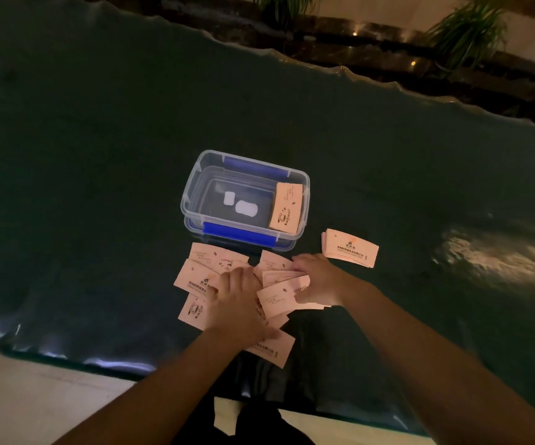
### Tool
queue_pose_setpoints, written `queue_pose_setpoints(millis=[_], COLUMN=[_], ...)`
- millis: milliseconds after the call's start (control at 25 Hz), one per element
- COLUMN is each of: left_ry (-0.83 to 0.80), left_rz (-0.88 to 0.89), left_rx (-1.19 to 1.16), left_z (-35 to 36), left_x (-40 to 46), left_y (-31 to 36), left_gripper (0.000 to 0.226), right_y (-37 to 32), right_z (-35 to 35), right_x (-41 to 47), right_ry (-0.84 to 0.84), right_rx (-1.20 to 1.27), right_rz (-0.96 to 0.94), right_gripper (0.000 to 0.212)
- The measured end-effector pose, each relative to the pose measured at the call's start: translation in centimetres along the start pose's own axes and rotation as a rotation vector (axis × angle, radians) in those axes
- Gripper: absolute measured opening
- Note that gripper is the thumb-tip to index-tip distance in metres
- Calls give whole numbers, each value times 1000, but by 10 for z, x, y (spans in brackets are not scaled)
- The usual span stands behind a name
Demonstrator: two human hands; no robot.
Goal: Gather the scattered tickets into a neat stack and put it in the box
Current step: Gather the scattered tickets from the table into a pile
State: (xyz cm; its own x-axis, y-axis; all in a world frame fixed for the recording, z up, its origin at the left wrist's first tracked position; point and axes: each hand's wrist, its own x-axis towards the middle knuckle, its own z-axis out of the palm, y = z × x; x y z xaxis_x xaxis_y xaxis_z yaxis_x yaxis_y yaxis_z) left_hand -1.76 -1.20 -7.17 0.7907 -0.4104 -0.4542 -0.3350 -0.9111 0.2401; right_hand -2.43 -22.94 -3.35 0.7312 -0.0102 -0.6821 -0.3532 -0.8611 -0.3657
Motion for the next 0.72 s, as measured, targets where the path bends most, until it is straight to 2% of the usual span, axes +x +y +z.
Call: queue_pose_setpoints(millis=[80, 200, 320, 400, 600, 640, 720], left_ry=[8, 78, 83, 73, 78, 80, 61], left_rz=[5, -3, -20, -29, -45, -38, -11], left_rx=[-22, -31, -21, -21, -61, -64, -72], left_z=[13, 20, 18, 17, 16, 14, 10], left_x=[-8, -10, -6, -6, -6, -5, -2], left_y=[-2, -4, -5, -4, -3, -3, -4], left_gripper=[141, 133, 129, 131, 133, 134, 136], right_y=[-2, 5, 21, 33, 49, 47, 40], right_z=[4, 11, 20, 27, 39, 40, 41], right_x=[0, -8, -18, -26, -38, -39, -36], right_ry=[26, 80, 81, 62, 176, 185, 188], right_rx=[58, 66, 112, 308, 1098, 1190, 1202], right_rz=[1, -32, -11, 70, 272, 286, 271], right_gripper=[84, 91, 73, 63, 33, 32, 32])
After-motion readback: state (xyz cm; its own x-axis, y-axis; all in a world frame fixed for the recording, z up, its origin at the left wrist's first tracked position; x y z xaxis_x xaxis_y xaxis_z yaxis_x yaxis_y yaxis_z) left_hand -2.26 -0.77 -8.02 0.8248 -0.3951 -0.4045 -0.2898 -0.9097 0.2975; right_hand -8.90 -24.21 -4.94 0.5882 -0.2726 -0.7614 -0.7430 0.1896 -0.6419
